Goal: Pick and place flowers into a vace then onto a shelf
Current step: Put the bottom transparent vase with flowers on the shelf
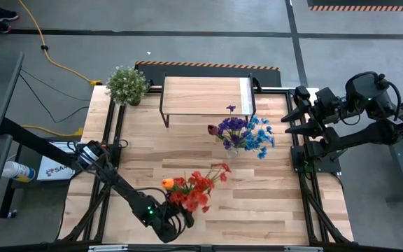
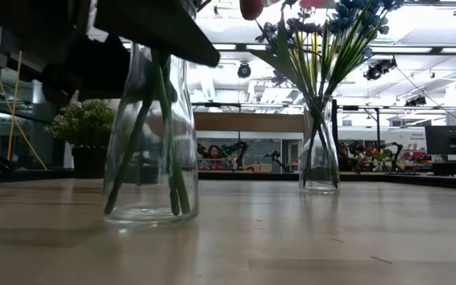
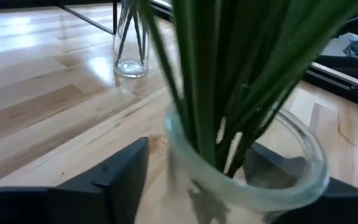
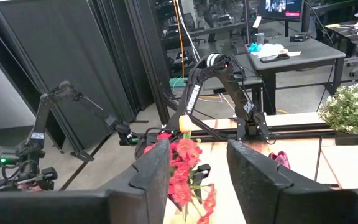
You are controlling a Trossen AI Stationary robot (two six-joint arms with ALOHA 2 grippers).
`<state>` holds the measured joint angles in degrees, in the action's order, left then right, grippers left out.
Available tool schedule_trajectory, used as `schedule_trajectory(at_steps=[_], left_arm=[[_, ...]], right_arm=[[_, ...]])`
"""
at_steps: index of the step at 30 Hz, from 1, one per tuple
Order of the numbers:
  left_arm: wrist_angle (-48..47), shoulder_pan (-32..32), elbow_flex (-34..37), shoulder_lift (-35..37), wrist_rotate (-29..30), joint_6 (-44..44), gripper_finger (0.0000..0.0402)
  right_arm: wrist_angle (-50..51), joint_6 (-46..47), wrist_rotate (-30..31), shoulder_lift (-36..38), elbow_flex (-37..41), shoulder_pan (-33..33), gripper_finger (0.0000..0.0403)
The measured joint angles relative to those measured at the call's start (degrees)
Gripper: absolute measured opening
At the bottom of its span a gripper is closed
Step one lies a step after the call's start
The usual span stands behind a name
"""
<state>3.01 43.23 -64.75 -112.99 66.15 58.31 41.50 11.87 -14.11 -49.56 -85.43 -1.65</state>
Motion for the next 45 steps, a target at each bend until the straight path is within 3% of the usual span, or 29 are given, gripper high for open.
schedule_trajectory(at_steps=[6, 24, 35, 45], left_arm=[[0.35, -0.92, 0.0, 0.0, -0.89, -0.39, 0.0199], [-2.74, -0.46, -3.75, 1.52, 0.47, -4.05, 0.02], [-20.71, 2.41, -10.87, 12.4, 0.21, -4.02, 0.02], [-39.42, 3.29, -27.22, 17.16, 7.2, -6.46, 0.02]], right_arm=[[0.7, -0.28, 0.0, 0.02, 0.0, 0.0, 0.0145], [2.45, -0.32, 0.01, -0.01, 0.04, 0.0, 0.0151], [0.38, 0.0, -0.43, 0.68, 0.04, 0.0, 0.0146], [-0.3, 0.07, -0.43, 2.14, 0.04, 0.0, 0.0148]])
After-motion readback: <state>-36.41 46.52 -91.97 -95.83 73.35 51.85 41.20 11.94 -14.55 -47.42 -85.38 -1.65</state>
